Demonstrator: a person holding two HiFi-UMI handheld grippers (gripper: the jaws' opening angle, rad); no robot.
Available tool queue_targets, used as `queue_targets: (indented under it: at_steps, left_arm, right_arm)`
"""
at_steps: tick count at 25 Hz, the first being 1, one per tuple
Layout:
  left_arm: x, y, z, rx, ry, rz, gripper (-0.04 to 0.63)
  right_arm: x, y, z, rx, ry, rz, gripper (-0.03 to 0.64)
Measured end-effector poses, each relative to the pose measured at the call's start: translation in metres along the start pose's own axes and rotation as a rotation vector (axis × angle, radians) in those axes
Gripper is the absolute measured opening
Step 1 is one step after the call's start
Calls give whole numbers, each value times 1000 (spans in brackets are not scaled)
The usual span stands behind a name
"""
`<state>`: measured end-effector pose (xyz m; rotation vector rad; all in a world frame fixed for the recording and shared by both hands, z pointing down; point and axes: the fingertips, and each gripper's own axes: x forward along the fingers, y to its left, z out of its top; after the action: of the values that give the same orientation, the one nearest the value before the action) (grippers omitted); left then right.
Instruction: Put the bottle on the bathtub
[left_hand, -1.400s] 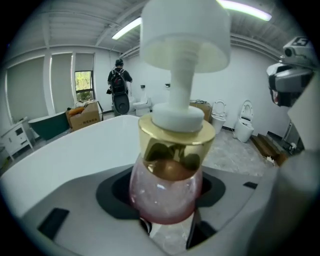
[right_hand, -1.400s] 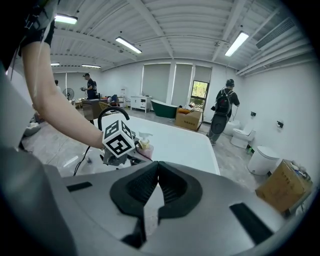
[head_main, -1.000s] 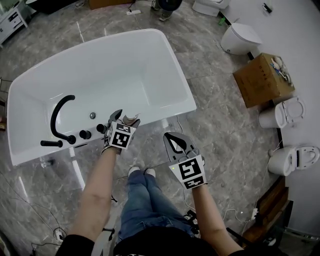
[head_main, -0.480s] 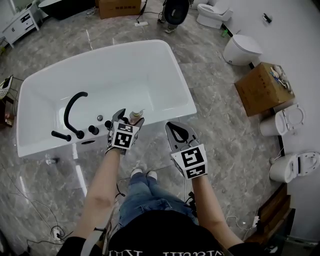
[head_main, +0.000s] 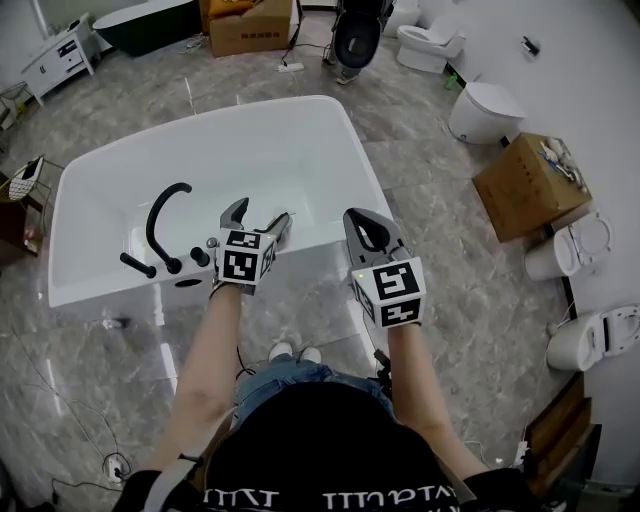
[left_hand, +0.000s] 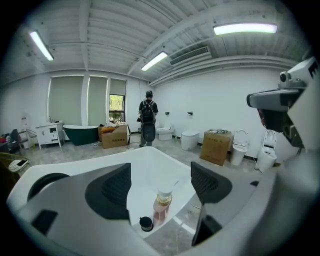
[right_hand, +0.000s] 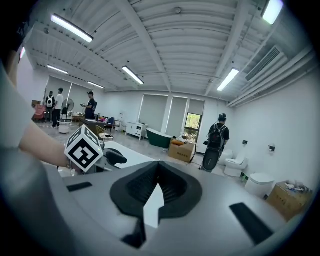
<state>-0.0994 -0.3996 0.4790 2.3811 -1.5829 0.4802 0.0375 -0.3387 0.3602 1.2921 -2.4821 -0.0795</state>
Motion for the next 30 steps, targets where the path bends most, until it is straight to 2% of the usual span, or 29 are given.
queue_targets:
  at_steps: [4, 7, 11, 19, 24, 25, 26, 27, 30]
  left_arm:
    - [-25, 5, 23, -13, -69, 22, 359]
    - [-44, 5, 40, 9, -113, 38, 359]
    - [-65, 6, 60, 59, -167, 56, 359]
    - [-87, 0, 102, 227, -258, 55, 359]
    - [-98, 1, 123, 204, -334, 42, 359]
    - [-101, 3, 128, 197, -352, 55, 345]
    - [-106, 6, 132, 185, -375, 75, 221]
    - [-111, 10, 137, 170, -400, 92, 9]
    - [-119, 16, 147, 137, -445, 92, 9]
  right_arm:
    - [-2, 3, 19, 16, -56, -2, 15]
    - [-5, 7, 31, 22, -88, 2, 15]
    - [-7, 7, 45, 45, -137, -2, 15]
    - [-12, -4, 59, 65, -177, -43, 15]
    - [-15, -4, 67, 45, -206, -35, 15]
    - [-16, -6, 69, 43, -213, -39, 15]
    - [-17, -8, 72, 41, -219, -44, 15]
    - [-18, -10, 75, 39, -225, -50, 15]
    - [-21, -13, 81, 31, -238, -68, 15]
